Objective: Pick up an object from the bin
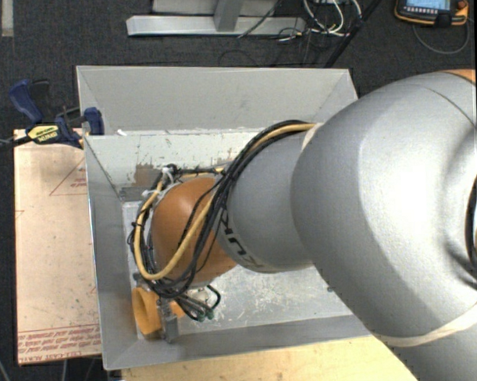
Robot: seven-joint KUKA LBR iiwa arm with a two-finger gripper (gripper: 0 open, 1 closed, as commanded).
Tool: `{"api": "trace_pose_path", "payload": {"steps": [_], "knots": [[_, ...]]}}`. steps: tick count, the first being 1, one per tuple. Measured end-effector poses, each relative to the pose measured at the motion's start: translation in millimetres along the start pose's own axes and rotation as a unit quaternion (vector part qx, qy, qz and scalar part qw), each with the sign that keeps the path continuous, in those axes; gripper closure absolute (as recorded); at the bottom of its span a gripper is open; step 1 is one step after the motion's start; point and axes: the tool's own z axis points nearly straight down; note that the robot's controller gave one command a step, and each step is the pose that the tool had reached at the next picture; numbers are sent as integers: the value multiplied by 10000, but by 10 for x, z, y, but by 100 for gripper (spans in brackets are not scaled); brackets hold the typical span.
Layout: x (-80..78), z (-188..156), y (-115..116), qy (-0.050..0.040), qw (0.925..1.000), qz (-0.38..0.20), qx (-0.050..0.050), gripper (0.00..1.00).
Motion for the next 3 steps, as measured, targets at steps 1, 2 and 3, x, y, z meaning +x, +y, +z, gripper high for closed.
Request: {"api": "trace_pose_path", "payload": {"steps": [1,2,3], "knots": [[-4,-19,-1,-2,10000,-20,1,100],[4,-49,-2,9,10000,-2,1,100],[18,-120,-3,37,10000,1,5,100]]}}
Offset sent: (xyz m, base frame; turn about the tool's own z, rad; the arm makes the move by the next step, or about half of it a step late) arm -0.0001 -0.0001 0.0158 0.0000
